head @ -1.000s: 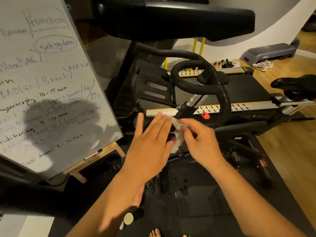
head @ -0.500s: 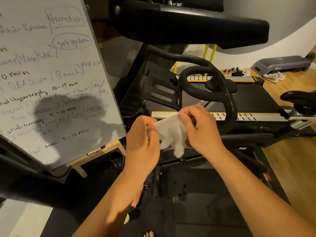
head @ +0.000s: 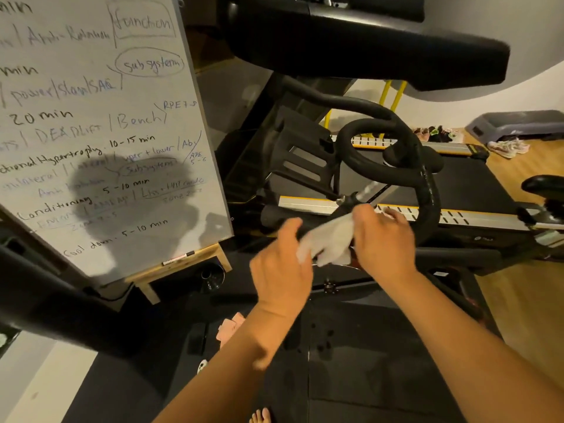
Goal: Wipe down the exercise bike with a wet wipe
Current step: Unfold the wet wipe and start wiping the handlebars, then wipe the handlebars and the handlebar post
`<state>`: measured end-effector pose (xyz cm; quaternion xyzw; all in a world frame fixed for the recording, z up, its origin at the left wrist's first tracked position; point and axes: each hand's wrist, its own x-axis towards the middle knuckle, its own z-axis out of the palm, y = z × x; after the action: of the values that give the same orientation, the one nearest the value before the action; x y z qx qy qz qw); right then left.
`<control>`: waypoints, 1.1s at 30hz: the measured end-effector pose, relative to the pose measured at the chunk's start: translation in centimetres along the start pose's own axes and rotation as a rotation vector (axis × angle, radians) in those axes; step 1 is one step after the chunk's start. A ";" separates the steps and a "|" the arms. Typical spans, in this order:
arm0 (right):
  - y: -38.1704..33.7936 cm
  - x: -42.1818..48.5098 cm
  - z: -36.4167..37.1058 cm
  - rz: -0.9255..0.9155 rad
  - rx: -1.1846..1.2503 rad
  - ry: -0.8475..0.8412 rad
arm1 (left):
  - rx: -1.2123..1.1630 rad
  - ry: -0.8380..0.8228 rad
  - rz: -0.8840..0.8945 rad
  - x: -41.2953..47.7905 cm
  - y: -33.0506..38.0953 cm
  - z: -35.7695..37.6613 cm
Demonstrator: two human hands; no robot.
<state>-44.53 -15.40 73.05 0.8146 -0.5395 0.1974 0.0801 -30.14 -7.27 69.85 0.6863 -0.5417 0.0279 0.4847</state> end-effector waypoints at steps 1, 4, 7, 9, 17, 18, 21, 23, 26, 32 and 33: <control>0.9 -0.2 -0.3 0.029 0.014 0.004 | 0.040 -0.041 0.090 -0.5 0.5 0.5; 0.1 -0.3 -2.0 0.279 0.360 0.146 | -0.057 -0.103 0.140 -1.6 2.2 1.4; -4.6 0.5 -2.5 0.296 0.722 0.189 | -0.129 0.099 0.087 -0.3 1.9 -0.7; -8.0 1.2 -1.6 0.179 0.756 0.086 | -0.017 0.245 0.096 1.0 0.4 -2.3; -5.8 1.6 1.3 -0.042 0.116 0.173 | -0.240 -0.060 -0.121 -1.8 -1.0 1.1; -4.4 1.3 1.2 -0.036 0.088 0.158 | -0.240 -0.066 -0.078 -1.8 -0.9 1.1; -0.9 0.1 0.0 0.111 0.089 0.095 | -0.213 -0.039 0.045 -1.2 -0.7 0.3; -0.7 0.6 -1.6 0.182 0.175 0.112 | -0.177 -0.012 0.093 0.2 -0.4 -0.7; -3.9 2.9 -3.1 0.211 0.450 0.266 | -0.092 0.048 0.083 3.4 0.2 -2.7; -6.4 3.5 0.0 0.117 0.315 0.128 | 0.095 0.010 0.006 5.2 -0.7 -4.0; -5.1 3.2 0.2 0.132 0.260 0.119 | 0.178 -0.008 0.077 4.7 -0.6 -3.7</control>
<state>-38.76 -16.12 74.62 0.7678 -0.5559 0.3185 -0.0074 -25.94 -8.12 74.05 0.7052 -0.5651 0.0916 0.4182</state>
